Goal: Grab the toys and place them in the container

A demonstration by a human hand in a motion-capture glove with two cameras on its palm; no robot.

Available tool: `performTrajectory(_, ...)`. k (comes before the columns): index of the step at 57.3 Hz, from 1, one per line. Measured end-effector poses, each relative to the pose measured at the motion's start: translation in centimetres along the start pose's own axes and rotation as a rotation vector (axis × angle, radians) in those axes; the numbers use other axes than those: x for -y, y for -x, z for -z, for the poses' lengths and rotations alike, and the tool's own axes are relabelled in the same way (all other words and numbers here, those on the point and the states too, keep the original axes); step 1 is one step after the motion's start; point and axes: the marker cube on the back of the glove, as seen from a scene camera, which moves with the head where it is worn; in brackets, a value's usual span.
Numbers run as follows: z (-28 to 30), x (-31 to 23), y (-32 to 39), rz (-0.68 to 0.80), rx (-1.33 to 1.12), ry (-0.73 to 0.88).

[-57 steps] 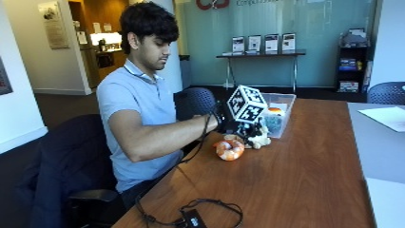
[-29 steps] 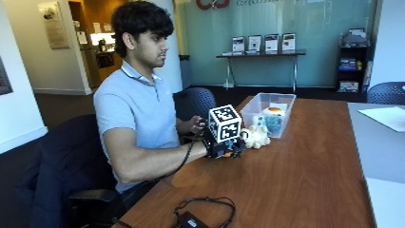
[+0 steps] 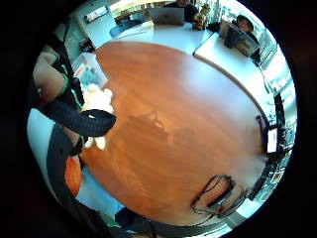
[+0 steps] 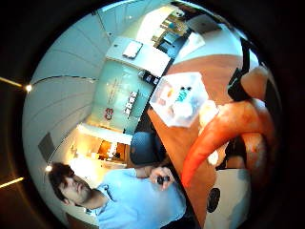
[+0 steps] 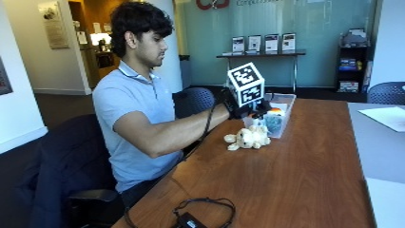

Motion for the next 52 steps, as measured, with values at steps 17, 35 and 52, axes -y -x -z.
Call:
performTrajectory(17,-2.8,13.0,11.9,0.063,0.025,0.053)
performTrajectory(35,-8.2,15.5,16.0,0.091,-0.062,0.441)
performTrajectory(52,-7.5,7.2,7.1,0.003,-0.129,0.498)
